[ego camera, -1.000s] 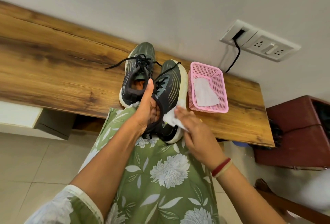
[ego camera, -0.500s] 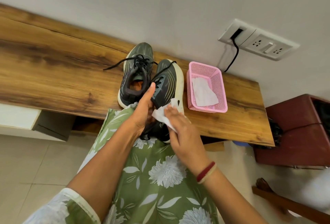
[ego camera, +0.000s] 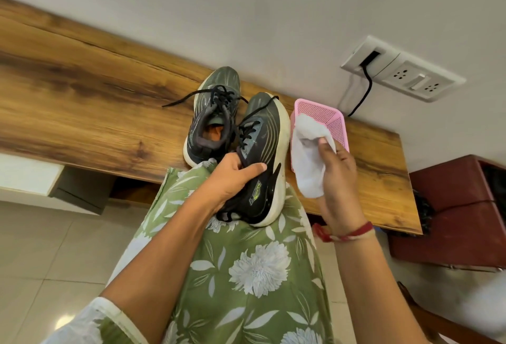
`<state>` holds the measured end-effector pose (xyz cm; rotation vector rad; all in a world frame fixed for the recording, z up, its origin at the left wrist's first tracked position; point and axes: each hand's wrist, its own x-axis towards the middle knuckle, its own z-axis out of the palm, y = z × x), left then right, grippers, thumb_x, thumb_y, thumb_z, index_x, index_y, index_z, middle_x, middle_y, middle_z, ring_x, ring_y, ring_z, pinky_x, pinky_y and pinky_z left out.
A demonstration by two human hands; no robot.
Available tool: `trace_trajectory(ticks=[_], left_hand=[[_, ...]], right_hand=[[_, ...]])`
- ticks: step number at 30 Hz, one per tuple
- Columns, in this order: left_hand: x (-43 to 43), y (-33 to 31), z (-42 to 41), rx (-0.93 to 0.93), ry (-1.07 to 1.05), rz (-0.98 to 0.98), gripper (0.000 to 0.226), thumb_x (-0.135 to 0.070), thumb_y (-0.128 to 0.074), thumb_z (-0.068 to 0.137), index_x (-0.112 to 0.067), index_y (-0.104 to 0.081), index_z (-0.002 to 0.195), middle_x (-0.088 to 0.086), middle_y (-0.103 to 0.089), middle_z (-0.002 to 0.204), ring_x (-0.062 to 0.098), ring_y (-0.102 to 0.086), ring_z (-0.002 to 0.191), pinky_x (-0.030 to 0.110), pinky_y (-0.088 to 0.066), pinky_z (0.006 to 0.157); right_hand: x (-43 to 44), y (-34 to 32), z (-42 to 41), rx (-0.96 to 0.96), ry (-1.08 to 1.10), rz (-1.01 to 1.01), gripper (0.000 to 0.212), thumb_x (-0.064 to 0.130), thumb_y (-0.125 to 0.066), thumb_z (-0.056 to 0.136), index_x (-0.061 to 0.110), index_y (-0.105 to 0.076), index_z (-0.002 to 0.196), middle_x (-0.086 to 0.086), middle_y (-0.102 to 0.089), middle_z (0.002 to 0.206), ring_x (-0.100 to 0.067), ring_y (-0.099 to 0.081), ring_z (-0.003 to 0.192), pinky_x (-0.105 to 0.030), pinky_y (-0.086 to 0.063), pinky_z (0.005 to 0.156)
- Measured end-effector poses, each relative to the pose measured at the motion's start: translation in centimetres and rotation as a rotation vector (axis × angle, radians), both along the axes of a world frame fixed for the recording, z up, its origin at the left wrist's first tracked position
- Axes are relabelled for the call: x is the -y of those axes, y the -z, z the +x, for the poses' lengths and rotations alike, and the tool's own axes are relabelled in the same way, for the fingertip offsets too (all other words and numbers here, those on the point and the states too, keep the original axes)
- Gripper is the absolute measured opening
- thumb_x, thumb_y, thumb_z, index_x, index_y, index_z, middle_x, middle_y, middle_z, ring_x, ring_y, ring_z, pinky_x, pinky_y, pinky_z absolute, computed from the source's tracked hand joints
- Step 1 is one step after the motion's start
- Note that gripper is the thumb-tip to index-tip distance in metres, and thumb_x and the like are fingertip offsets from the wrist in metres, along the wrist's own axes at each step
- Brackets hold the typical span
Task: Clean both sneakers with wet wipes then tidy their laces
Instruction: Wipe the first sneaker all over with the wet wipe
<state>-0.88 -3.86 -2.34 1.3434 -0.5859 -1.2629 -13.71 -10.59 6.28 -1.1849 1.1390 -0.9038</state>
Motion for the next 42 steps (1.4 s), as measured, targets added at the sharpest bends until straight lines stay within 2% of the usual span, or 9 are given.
trace_trajectory(ticks=[7,12,16,18,21,27,35,38,42], left_hand=[[0.5,0.4,-0.1,-0.038,0.029,0.128,0.023,-0.016,-0.067,0.088,0.001,-0.066,0.102,0.024,-0.07,0.097,0.039,-0.067,0.089,0.048,-0.052,0.084],[0.7,0.7,-0.2,-0.044,0.024,0.175,0.065,-0.046,-0.074,0.069,0.012,-0.06,0.095,0.022,-0.061,0.08,0.028,-0.055,0.073,0.041,-0.041,0.07],[-0.7,-0.5,0.0,0.639,-0.003,0.282,0.042,-0.038,-0.05,0.095,-0.009,-0.048,0.064,0.004,-0.05,0.061,0.023,-0.051,0.061,0.032,-0.033,0.059],[-1.7,-1.2,0.3,0.969,-0.117,0.253,0.015,-0.021,-0.048,0.092,-0.01,-0.059,0.092,0.006,-0.059,0.087,0.026,-0.056,0.085,0.036,-0.04,0.07],[-1.3,-0.8,0.7,1.122,0.006,0.244,0.064,-0.013,-0.06,0.079,-0.016,-0.037,0.138,0.007,-0.042,0.133,0.028,-0.038,0.122,0.039,-0.039,0.097],[0.8,0.2,0.5,1.214,0.111,0.288,0.084,-0.01,-0.058,0.085,-0.029,-0.011,0.151,0.004,-0.032,0.15,0.024,-0.035,0.135,0.039,-0.038,0.098],[0.0,1.4,0.5,0.994,0.162,0.181,0.073,-0.001,-0.045,0.088,-0.022,-0.018,0.152,0.006,-0.027,0.155,0.024,-0.032,0.138,0.035,-0.034,0.106],[0.1,1.2,0.6,0.985,0.172,0.192,0.071,0.0,-0.043,0.088,-0.013,-0.014,0.152,0.007,-0.026,0.155,0.023,-0.029,0.14,0.03,-0.027,0.109],[0.2,1.2,0.5,0.976,0.174,0.208,0.071,-0.001,-0.043,0.088,-0.011,-0.014,0.152,0.008,-0.026,0.155,0.025,-0.032,0.138,0.032,-0.029,0.108]], right_hand=[[0.9,4.1,-0.1,-0.233,-0.14,-0.084,0.023,0.015,-0.045,0.098,0.021,-0.06,0.114,0.004,-0.065,0.109,-0.011,-0.059,0.105,-0.026,-0.047,0.091],[-0.4,5.8,0.3,-0.475,-0.392,-0.349,0.025,0.011,-0.045,0.097,0.026,-0.059,0.112,0.021,-0.059,0.098,0.016,-0.054,0.092,-0.008,-0.041,0.083],[-0.3,6.1,0.4,-0.459,-0.39,-0.402,0.023,0.01,-0.045,0.098,0.024,-0.06,0.108,0.011,-0.064,0.093,0.014,-0.054,0.084,-0.005,-0.04,0.075],[0.0,6.0,0.4,-0.411,-0.38,-0.322,0.022,0.011,-0.045,0.098,0.027,-0.061,0.099,0.006,-0.065,0.092,0.01,-0.056,0.082,-0.01,-0.043,0.076],[0.3,5.5,0.5,-0.251,-0.266,-0.098,0.022,0.015,-0.045,0.098,0.029,-0.062,0.096,0.005,-0.067,0.096,-0.004,-0.062,0.092,-0.019,-0.048,0.082],[2.9,4.8,-0.1,0.076,0.005,0.429,0.028,0.016,-0.05,0.095,0.011,-0.055,0.122,-0.014,-0.063,0.12,-0.03,-0.06,0.109,-0.047,-0.046,0.097],[6.3,4.0,1.9,-0.626,-0.558,-0.597,0.03,0.014,-0.045,0.097,0.017,-0.058,0.124,0.004,-0.063,0.112,-0.009,-0.055,0.101,-0.01,-0.039,0.083],[7.2,5.1,1.8,-0.932,-0.944,-0.789,0.039,0.009,-0.045,0.094,0.014,-0.052,0.132,-0.004,-0.054,0.134,-0.016,-0.045,0.128,-0.02,-0.031,0.104],[6.6,5.7,0.5,-0.835,-1.11,-0.82,0.041,0.008,-0.047,0.091,0.011,-0.052,0.132,-0.004,-0.054,0.135,-0.011,-0.036,0.133,-0.026,-0.028,0.109]])
